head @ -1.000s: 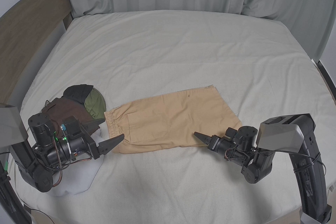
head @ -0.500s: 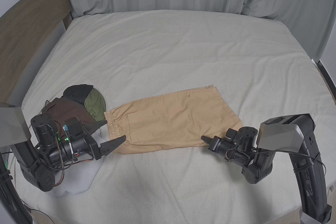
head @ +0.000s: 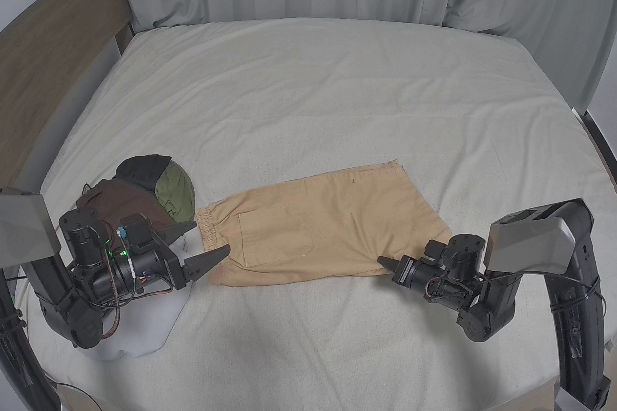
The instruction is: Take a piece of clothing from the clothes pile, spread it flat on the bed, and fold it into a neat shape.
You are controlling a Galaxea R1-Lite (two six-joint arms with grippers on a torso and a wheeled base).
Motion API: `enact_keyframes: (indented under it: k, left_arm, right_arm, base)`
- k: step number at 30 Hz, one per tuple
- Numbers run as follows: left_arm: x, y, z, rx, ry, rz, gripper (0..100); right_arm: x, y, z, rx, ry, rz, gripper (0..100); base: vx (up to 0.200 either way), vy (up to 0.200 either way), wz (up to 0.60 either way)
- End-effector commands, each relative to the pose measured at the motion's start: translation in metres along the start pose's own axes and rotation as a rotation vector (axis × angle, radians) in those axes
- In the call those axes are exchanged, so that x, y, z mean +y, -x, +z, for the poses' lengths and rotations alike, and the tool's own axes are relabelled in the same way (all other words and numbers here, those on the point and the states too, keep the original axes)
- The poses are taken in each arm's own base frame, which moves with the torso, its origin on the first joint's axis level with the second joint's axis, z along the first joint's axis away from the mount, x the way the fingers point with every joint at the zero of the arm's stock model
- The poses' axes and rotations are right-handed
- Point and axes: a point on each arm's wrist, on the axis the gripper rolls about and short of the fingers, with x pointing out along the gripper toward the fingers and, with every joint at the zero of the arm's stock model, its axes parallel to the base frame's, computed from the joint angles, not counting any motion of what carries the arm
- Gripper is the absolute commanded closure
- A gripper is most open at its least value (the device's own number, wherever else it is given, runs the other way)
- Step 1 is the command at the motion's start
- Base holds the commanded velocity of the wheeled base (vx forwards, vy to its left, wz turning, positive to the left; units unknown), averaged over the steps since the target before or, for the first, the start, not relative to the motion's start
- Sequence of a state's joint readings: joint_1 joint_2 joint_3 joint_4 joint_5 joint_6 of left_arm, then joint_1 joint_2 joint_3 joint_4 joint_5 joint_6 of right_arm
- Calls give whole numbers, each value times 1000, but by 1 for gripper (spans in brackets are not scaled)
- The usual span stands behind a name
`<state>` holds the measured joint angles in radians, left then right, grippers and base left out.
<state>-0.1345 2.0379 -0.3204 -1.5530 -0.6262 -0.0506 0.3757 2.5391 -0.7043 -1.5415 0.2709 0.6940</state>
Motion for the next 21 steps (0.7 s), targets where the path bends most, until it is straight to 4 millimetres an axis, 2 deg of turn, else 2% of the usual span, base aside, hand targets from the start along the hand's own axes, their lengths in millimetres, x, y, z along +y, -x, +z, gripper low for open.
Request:
enact_keyframes:
  k: [1, 9, 15, 21]
  left_arm:
    - [1, 0, 0, -1, 3, 3, 0]
    - [1, 0, -1, 2, 5, 4, 0]
    - [2, -1, -3, 8, 9, 5, 0]
    - [1, 0, -4, 11, 11, 3, 0]
  right_arm:
    - [4, 9, 1, 10, 9, -8, 100]
    - [11, 30, 0, 39, 1, -31, 100]
    - [14, 55, -7, 89, -10, -73, 100]
    - [15, 70, -12, 123, -22, -101, 100]
  base:
    - [0, 0, 0]
    - [0, 0, 0]
    - [0, 0, 0]
    - [0, 0, 0]
